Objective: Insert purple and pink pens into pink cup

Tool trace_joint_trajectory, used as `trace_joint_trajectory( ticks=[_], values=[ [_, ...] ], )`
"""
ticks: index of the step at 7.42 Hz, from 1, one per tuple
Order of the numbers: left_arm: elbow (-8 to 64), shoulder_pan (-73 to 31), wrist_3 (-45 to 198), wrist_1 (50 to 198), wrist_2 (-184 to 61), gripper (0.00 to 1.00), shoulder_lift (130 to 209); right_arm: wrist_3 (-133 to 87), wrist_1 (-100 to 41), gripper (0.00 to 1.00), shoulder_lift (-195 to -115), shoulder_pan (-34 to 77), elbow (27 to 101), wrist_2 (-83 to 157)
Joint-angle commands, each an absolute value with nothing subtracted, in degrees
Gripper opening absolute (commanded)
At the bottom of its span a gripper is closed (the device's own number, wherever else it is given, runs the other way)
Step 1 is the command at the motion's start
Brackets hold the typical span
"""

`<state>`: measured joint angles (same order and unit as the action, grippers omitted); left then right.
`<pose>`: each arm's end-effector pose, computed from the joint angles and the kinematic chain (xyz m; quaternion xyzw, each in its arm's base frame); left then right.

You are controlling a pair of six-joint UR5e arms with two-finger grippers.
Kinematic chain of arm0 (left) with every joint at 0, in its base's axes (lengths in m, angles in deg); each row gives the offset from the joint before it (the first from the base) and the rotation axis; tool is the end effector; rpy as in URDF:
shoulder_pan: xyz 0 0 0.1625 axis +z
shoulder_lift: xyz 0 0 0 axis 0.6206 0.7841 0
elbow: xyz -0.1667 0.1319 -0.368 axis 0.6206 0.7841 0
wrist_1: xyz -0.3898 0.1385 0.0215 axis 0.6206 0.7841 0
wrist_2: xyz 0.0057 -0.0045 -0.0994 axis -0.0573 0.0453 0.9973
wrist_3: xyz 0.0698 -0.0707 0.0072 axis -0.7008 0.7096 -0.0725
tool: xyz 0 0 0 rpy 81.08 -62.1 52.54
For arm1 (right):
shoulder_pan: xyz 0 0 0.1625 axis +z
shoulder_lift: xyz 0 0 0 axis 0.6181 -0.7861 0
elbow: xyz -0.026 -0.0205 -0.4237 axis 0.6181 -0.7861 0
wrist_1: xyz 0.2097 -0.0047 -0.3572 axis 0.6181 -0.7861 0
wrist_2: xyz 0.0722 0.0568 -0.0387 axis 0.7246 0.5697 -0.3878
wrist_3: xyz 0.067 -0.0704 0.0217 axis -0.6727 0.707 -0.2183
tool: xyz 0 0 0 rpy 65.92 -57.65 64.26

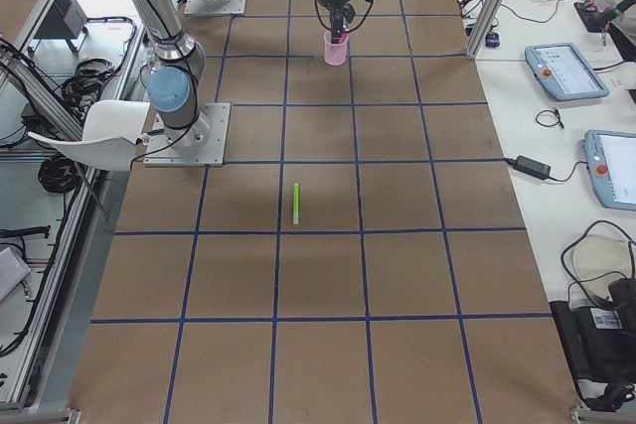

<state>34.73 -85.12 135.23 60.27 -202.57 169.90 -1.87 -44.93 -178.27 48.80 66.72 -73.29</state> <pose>-0.4035 -0.4574 0.3099 -0.3481 0.8990 -0.2508 0.0886 0.1136 -0.4765 0.4670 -0.0150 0.9995 0.0043 0.0266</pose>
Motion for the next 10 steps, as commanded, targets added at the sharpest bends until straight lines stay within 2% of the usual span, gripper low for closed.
trace_joint_trajectory(
  ticks=[1, 4, 7, 10],
  values=[
    [34.16, -78.23, 118.61, 62.43, -192.97, 1.00, 167.05, -5.19, -44.99, 0.98, -179.04, 48.84, 66.85, -74.27],
    [33.46, -65.57, 91.25, 71.55, -180.88, 1.00, 161.87, -6.36, -46.47, 1.00, -179.57, 48.93, 65.63, -75.68],
    [29.50, -53.78, 69.96, 90.79, -178.56, 1.00, 155.37, -7.68, -46.66, 1.00, -179.40, 49.01, 65.45, -75.60],
    [29.15, -49.71, 61.71, 99.61, -178.48, 1.00, 148.95, -7.68, -46.66, 1.00, -179.31, 49.01, 65.54, -75.51]
  ],
)
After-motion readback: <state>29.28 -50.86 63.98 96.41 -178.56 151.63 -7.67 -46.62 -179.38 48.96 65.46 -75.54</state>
